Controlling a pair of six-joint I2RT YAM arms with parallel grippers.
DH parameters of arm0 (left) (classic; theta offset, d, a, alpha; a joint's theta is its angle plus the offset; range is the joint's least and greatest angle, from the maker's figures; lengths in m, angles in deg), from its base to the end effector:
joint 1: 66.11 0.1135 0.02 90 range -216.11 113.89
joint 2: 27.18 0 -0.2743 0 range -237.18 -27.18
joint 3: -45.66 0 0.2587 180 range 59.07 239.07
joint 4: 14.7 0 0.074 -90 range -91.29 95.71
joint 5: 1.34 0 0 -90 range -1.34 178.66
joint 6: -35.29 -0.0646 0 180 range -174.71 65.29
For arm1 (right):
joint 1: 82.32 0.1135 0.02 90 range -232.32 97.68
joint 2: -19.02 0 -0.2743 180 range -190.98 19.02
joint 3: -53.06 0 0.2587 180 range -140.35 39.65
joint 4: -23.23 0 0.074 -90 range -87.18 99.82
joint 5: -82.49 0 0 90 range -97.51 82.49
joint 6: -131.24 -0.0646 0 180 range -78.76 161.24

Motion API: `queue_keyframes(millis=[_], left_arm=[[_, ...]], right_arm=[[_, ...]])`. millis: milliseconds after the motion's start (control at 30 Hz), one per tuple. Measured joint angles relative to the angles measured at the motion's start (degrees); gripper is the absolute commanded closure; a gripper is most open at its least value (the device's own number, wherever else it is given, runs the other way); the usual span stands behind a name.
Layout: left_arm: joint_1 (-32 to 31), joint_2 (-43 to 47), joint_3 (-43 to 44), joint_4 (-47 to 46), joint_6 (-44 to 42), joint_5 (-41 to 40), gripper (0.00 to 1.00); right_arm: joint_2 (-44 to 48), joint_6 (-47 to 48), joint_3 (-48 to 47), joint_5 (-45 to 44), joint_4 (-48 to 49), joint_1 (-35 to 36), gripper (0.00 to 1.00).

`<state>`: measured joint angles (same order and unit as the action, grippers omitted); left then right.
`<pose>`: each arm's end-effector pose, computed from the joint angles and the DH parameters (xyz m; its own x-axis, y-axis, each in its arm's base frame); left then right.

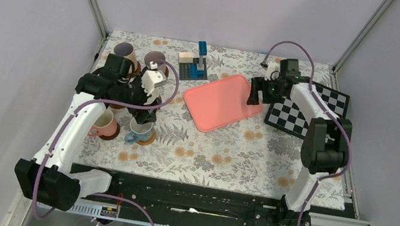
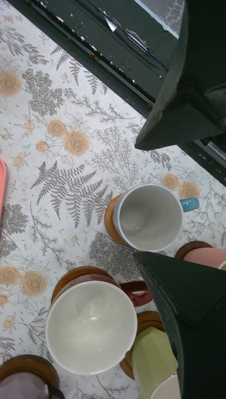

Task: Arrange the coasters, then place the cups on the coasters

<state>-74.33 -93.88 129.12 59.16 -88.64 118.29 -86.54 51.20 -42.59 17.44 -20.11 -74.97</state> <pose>0.2230 -0.0645 0.3308 -0.4718 0.5584 -0.6824 0.7875 0.6149 -0.0412 0.4207 0.0817 0.2270 -0.7193 -0.2509 -0.6478 -0.4982 0.8361 0.2294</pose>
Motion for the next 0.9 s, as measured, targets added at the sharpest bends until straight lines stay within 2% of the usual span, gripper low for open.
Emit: queue_keyframes(millis=[167, 333, 667, 833, 900], left_arm=[[-2.01, -0.15, -1.22, -2.51, 2.93, 0.11, 0.12], [-2.4, -0.55, -2.23, -5.18, 6.4, 0.15, 0.1], [0.74, -3.06, 0.5, -8.5, 17.22, 3.41, 0.1], [1.86, -3.13, 1.6, -9.2, 19.34, 4.61, 0.09], [1.92, -3.13, 1.6, -9.18, 19.74, 4.7, 0.09]], right_arm=[[-7.08, 0.09, -5.79, -3.52, -0.59, 5.22, 0.11], [-10.84, -1.57, -8.79, -5.2, -0.61, 11.76, 0.11], [-19.69, -1.81, -21.2, -6.08, -0.87, 27.28, 0.24], [-22.64, -0.98, -23.71, -6.03, -2.34, 31.36, 0.29], [-23.74, -0.57, -24.57, -6.08, -2.82, 32.09, 0.34]])
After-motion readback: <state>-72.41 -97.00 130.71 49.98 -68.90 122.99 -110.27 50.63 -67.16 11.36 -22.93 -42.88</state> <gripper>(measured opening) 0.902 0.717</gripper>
